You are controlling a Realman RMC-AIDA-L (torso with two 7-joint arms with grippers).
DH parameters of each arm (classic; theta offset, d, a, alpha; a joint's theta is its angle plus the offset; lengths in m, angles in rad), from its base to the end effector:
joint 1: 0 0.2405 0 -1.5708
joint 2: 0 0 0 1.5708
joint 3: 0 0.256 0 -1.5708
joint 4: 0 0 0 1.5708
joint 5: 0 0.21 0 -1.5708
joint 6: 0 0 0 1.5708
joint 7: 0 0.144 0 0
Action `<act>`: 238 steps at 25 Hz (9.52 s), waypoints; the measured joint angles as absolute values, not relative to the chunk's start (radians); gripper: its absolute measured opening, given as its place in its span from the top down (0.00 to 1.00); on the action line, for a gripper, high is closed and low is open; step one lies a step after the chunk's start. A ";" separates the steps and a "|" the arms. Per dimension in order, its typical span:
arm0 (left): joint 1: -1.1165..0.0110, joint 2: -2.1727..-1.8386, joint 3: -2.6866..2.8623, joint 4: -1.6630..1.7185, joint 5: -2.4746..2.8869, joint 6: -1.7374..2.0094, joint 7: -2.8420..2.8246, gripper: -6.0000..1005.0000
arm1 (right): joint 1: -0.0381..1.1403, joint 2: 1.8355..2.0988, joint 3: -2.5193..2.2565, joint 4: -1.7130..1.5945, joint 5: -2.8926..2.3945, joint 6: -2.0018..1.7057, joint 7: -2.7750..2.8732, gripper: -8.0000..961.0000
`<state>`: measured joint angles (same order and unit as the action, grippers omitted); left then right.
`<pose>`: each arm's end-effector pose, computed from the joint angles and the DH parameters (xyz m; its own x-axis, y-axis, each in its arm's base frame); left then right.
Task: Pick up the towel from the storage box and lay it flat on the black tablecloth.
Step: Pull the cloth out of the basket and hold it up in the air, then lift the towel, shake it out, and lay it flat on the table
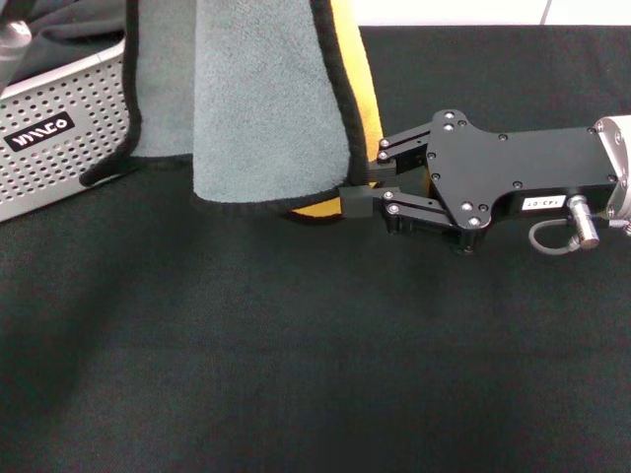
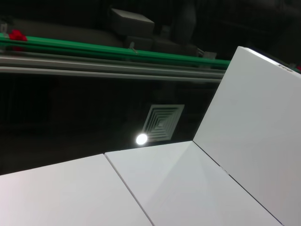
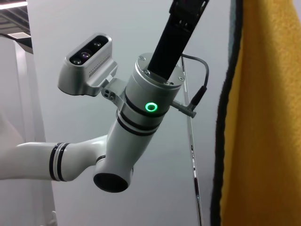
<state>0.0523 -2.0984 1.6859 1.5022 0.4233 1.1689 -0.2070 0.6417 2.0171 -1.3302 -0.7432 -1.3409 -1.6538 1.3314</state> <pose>-0.1035 0.2609 0.0892 0.4061 -0.8396 0.3609 0.1947 -0.3064 -0.9318 0.1287 0.3294 -0.0118 0.7370 -0.0243 -0.6754 0.0368 -0.9964 0.0760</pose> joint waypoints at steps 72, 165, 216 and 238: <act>0.200 -2.085 1.110 1.328 0.892 1.876 -1.306 0.98 | 0.261 2.022 -1.150 -1.691 -1.444 -1.692 1.718 0.99; -0.308 -2.093 0.773 0.383 1.205 1.853 -0.726 0.98 | 0.469 2.020 -1.412 -1.058 -1.557 -1.147 1.460 0.99; -0.055 -1.986 1.448 0.931 0.991 2.037 -1.331 0.98 | 0.071 2.017 -1.072 -1.662 -1.440 -2.124 1.768 0.99; -0.400 -2.018 1.257 0.285 1.008 1.836 -0.915 0.97 | 0.350 2.019 -1.123 -1.180 -1.761 -1.624 1.639 0.99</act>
<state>-0.4003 -2.0177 1.2566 0.2850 1.0085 1.8361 -0.9147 0.3500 2.0194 -1.1231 -1.1799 -1.7606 -1.6239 1.6387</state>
